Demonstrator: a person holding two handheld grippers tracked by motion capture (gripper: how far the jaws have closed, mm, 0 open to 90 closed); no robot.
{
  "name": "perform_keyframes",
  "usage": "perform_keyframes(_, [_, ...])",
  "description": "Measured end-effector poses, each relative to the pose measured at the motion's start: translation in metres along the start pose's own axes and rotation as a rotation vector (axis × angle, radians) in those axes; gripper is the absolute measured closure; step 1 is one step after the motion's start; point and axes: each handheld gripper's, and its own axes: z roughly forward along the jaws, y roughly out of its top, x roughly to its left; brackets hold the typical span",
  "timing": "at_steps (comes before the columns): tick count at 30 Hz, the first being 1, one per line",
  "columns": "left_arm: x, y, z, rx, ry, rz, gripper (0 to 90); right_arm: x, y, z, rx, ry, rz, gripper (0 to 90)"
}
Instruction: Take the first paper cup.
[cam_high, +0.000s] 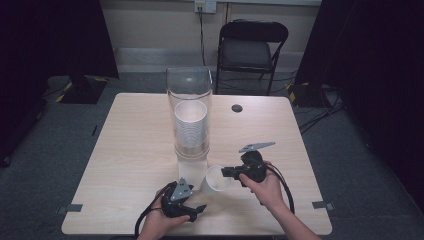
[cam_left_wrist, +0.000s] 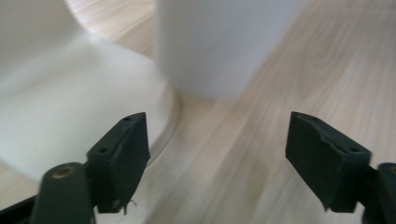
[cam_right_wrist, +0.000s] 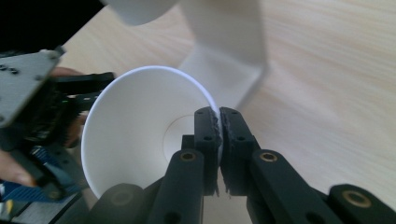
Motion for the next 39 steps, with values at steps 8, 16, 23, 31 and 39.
perform_keyframes(8, [0.011,-0.006,-0.01,0.033,0.072,-0.057,18.2,-0.037,0.005,-0.023,-0.002,-0.152,0.111,86.3])
perform_keyframes(16, [0.014,-0.006,-0.012,0.021,0.093,-0.06,16.1,-0.047,0.004,-0.022,-0.01,-0.195,0.097,76.6])
perform_keyframes(23, [0.015,-0.008,-0.013,0.046,0.092,-0.061,16.2,-0.051,0.0,-0.034,-0.122,-0.227,0.051,36.9])
perform_keyframes(31, [0.018,-0.009,-0.017,0.025,0.097,-0.101,16.2,-0.062,-0.028,-0.058,-0.168,-0.267,-0.06,16.9])
perform_keyframes(39, [0.023,-0.009,-0.021,0.004,0.093,-0.148,16.1,-0.079,-0.077,-0.05,-0.093,-0.298,-0.106,15.1])
